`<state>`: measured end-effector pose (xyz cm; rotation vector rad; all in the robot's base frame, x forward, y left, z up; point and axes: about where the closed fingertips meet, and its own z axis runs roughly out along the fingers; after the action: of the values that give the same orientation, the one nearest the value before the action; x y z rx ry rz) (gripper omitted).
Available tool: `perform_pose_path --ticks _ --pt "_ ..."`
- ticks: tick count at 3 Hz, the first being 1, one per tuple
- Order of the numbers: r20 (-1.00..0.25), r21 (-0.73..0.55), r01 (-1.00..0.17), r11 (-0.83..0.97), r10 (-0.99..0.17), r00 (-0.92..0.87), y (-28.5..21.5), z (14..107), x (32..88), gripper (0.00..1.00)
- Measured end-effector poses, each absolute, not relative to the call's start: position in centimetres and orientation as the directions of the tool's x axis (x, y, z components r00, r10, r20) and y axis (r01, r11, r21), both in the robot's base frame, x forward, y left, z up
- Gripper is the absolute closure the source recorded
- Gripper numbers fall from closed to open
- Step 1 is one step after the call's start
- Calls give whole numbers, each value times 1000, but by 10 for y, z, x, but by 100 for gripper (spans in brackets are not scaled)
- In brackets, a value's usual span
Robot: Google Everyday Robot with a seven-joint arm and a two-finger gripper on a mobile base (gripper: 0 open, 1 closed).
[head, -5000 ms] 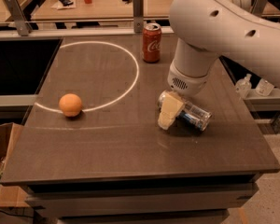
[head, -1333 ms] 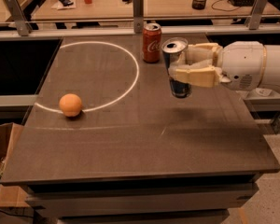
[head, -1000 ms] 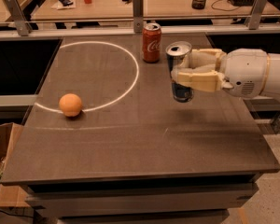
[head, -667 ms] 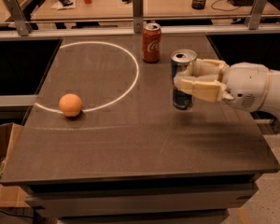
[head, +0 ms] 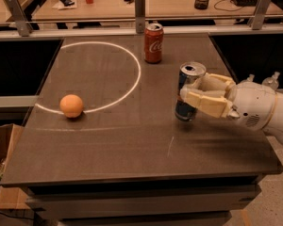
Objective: Place redbull can upright
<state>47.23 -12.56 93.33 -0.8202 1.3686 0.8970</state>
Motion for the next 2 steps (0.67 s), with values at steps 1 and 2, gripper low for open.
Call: perform_pose_path --ticks 1,2 --pt "-998 36 -898 439 56 -13 -128 925 464 100" --pt "-998 50 -902 429 61 -26 -127 916 457 100"
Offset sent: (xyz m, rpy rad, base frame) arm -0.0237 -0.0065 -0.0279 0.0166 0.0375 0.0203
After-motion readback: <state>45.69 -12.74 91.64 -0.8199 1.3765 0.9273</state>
